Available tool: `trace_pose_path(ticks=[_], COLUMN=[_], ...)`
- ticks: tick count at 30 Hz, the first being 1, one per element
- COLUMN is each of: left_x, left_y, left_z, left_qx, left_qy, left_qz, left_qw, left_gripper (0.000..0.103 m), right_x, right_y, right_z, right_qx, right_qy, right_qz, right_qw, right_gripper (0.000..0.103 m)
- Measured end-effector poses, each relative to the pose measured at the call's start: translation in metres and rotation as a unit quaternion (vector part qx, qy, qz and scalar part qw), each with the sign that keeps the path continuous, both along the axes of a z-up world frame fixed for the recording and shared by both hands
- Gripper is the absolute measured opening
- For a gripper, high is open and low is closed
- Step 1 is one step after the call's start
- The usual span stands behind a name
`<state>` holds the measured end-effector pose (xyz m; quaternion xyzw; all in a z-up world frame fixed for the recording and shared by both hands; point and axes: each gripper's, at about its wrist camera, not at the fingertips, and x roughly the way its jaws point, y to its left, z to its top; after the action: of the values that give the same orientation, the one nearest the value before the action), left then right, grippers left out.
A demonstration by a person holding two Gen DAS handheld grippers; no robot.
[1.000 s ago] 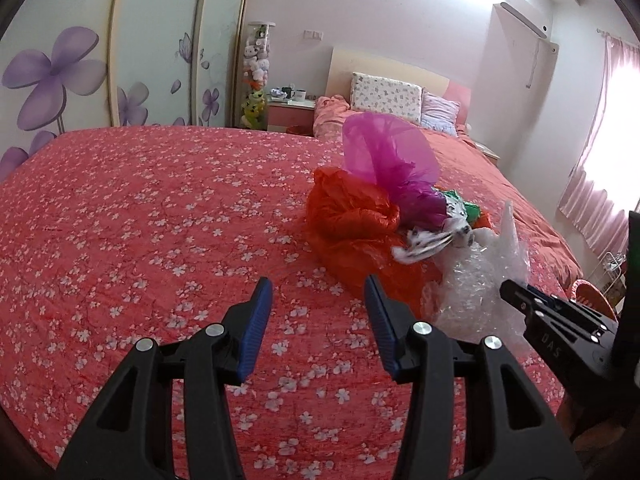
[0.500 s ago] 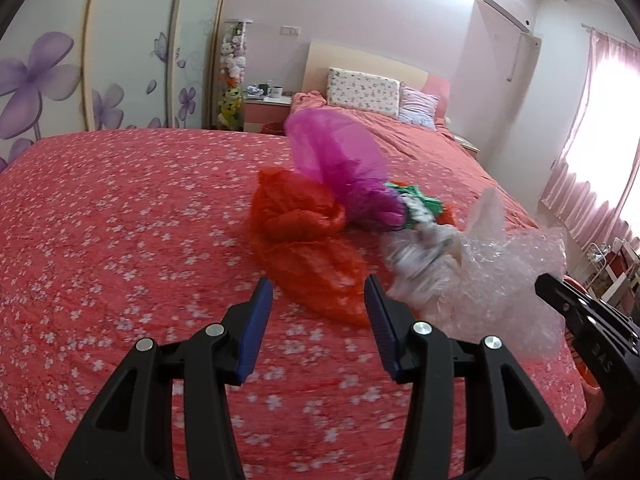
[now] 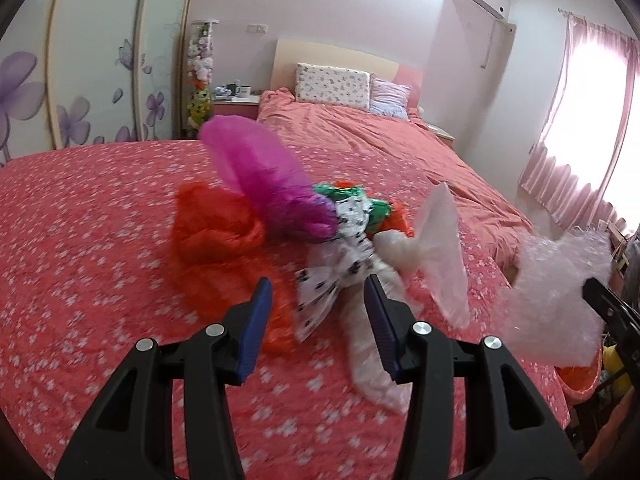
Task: Collect trash
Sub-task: 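Grasp the bubble wrap with the right tool while the left tool grasps the white dotted ribbon, then carry the bubble wrap and dotted ribbon over the orange basket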
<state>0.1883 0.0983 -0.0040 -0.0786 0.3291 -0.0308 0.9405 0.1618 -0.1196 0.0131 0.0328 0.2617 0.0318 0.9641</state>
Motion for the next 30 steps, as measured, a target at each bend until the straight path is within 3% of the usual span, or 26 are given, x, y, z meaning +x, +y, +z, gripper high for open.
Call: trace_pose_path(ticks=[9, 13, 16, 19, 30], left_x=[0.04, 0.052, 0.057, 0.053, 0.024], left_y=[-0.029, -0.033, -0.033, -0.029, -0.031], left_z=[-0.015, -0.024, -0.028, -0.025, 0.007], left_qx=[0.022, 0.027, 0.023, 0.017, 0.009], left_qy=[0.027, 0.046, 0.055, 0.046, -0.001], left_qz=[-0.014, -0.016, -0.02, -0.019, -0.032], left_qw=[0.9993, 0.9984, 0.998, 0.9986, 0.9995], left_gripper=[0.045, 0.038, 0.024, 0.019, 0.019], right_x=[0.009, 0.014, 0.016, 0.017, 0.013], right_y=[-0.033, -0.039, -0.044, -0.048, -0.053], right_z=[-0.012, -0.018, -0.023, -0.026, -0.02], right_qx=[0.011, 0.017, 0.021, 0.022, 0.034], right_qy=[0.01, 0.018, 0.023, 0.024, 0.01], right_qz=[-0.028, -0.034, -0.039, -0.042, -0.049], right_qw=[0.999, 0.999, 0.999, 0.999, 0.998], right_gripper=[0.005, 0.005, 0.005, 0.005, 0.005])
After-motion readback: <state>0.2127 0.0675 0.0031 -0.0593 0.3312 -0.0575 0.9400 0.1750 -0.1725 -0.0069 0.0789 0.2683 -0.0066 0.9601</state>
